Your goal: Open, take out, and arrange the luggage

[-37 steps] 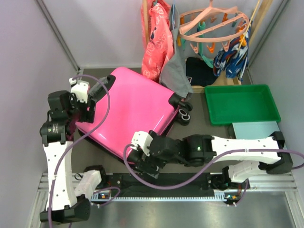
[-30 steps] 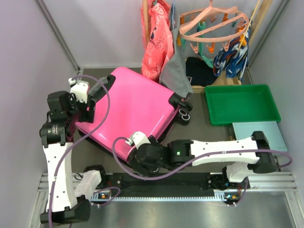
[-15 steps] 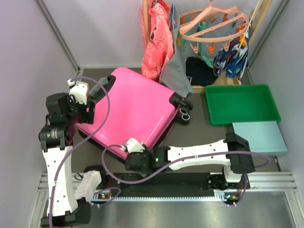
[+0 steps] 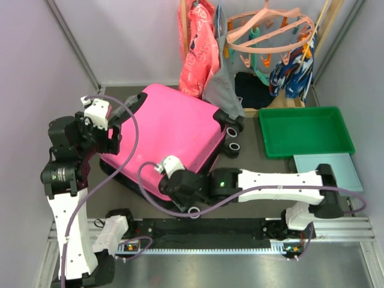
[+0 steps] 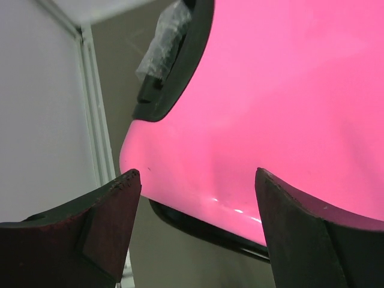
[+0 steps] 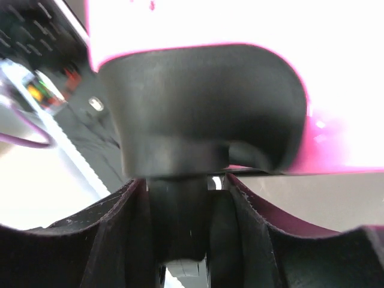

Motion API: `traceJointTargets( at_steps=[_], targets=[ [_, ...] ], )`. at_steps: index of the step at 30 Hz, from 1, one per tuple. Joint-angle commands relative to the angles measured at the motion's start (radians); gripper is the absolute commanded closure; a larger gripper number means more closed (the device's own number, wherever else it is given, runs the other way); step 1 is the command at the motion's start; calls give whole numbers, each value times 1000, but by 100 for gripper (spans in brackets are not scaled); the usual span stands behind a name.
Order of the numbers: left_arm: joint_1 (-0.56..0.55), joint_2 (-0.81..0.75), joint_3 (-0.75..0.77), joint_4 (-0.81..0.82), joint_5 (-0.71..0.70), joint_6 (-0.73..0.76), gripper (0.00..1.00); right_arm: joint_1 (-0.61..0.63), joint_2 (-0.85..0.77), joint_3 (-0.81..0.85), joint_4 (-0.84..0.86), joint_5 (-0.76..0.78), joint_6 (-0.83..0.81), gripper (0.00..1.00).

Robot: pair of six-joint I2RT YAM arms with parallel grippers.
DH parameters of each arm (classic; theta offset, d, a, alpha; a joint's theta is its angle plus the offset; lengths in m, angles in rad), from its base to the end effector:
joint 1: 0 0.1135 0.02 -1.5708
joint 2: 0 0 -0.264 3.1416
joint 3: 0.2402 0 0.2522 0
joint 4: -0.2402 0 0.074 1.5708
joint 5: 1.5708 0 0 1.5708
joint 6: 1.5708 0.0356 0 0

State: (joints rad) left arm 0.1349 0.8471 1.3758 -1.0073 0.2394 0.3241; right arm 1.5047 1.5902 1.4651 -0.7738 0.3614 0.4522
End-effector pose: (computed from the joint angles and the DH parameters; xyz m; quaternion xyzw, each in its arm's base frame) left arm 0.1228 0.0082 0.4367 0.1419 0.8388 0.0179 0.5253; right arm 0.0352 0.3409 0.3224 -0.4153 0.8328 0.1743 0.3218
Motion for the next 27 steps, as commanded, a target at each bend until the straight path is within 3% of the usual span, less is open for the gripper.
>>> traceJointTargets(
  at_steps=[1, 8, 14, 20, 21, 23, 27],
  targets=[
    [2, -34, 127, 19, 154, -8, 19, -116, -154, 75, 189, 31, -69, 100],
    [3, -40, 215, -34, 343, 18, 19, -241, -228, 208, 303, 83, -193, 100],
    [3, -54, 189, -213, 526, 217, 23, -357, -254, 236, 416, 120, -268, 100],
    [3, -56, -4, -453, 477, 691, 22, -411, -240, 245, 516, 205, -351, 100],
    [3, -51, -36, -499, 421, 827, 21, -419, -240, 244, 524, 202, -353, 100],
    [2, -59, -173, -499, 346, 935, 20, -434, -231, 244, 536, 203, -369, 100],
    [2, -46, -368, -484, 138, 1298, 18, -460, -217, 247, 544, 208, -385, 100]
  ],
)
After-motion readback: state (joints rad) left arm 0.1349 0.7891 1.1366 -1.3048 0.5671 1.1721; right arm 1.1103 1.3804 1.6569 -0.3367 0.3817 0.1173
